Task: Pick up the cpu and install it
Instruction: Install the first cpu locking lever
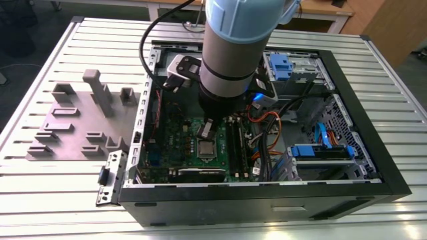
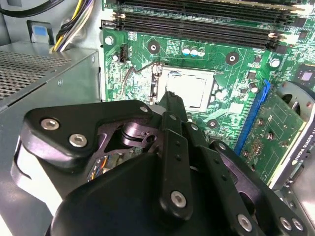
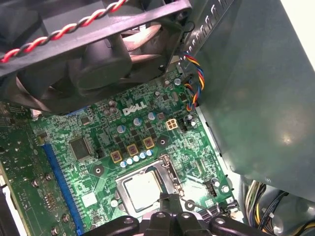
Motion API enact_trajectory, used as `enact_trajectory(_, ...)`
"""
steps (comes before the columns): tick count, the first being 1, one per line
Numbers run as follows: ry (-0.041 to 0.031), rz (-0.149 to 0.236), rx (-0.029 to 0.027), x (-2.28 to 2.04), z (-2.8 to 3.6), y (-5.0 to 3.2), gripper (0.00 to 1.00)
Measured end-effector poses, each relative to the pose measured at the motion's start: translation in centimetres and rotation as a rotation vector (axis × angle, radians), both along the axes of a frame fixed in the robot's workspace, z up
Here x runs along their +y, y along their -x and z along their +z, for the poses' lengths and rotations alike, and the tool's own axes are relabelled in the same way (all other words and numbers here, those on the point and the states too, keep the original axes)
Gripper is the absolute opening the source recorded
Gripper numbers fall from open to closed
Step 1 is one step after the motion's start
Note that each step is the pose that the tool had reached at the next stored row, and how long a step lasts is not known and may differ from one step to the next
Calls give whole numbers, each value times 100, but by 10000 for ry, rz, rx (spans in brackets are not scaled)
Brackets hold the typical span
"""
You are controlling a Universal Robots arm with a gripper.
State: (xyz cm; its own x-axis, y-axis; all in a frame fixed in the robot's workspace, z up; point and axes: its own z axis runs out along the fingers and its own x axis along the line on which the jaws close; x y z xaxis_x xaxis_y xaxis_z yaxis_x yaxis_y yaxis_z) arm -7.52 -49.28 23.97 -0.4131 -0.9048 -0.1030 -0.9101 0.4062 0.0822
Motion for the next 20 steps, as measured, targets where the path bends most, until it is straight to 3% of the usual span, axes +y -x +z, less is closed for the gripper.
enact_trajectory(11, 12, 1, 0, -1, 2, 1, 11)
enact_trajectory(20, 17, 3, -4, -1, 276, 18, 11)
